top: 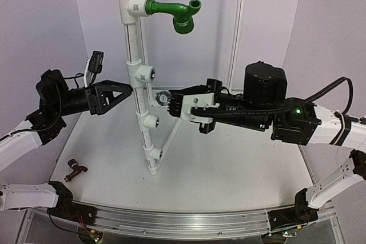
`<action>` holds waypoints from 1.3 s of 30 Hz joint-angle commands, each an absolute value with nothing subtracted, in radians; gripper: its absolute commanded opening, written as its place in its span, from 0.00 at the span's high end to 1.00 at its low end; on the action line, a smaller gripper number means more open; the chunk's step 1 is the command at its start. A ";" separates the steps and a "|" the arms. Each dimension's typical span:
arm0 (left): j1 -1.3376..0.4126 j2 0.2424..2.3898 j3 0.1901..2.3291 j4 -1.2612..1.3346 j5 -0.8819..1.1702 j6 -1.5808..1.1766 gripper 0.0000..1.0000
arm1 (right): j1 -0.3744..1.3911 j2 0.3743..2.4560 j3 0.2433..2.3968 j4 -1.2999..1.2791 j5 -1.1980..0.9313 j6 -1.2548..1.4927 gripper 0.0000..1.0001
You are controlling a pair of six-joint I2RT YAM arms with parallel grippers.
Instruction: Install the water faucets
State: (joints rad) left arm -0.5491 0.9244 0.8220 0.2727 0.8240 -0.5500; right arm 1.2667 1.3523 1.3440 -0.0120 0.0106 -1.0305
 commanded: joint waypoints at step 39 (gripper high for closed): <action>-0.663 1.070 0.949 0.226 0.779 -0.256 0.68 | 1.202 1.384 1.489 0.067 -0.049 -1.029 1.00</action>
State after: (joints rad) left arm -0.6678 1.0676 0.9287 0.2090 0.8091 -0.2780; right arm 1.2173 1.4006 1.4773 -0.0086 -0.0182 -1.0748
